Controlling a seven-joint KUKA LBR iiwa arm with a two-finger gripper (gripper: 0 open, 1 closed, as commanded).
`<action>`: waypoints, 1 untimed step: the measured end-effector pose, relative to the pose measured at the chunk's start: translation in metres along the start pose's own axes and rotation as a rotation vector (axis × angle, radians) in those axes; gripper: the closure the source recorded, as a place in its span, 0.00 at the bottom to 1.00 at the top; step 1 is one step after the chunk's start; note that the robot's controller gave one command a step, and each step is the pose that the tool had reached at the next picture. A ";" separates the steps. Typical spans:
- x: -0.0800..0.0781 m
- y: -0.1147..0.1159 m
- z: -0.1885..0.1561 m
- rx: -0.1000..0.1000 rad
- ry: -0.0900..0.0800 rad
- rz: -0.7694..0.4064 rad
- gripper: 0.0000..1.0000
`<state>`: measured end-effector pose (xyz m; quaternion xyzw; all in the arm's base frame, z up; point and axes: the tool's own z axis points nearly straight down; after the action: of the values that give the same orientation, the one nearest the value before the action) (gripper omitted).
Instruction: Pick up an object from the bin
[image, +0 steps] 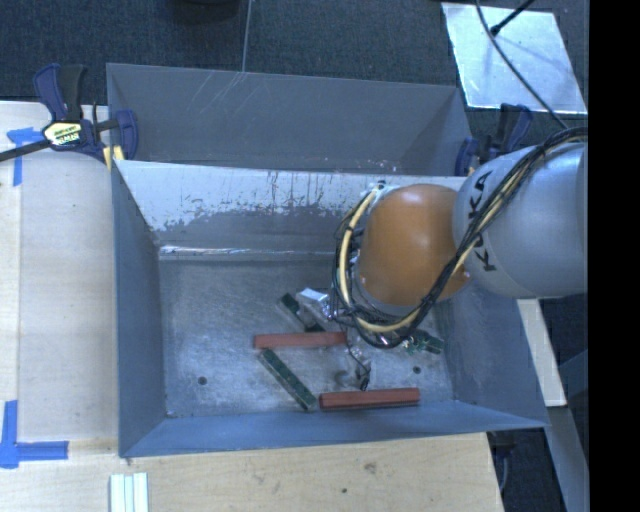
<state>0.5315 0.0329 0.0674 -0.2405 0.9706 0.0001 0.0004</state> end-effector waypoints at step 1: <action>-0.003 0.000 -0.006 0.002 -0.001 -0.002 1.00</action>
Offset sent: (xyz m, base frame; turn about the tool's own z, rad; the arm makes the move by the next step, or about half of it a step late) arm 0.0000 0.0000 0.0000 0.0000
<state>0.5341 0.0346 0.0734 -0.2416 0.9704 -0.0007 0.0014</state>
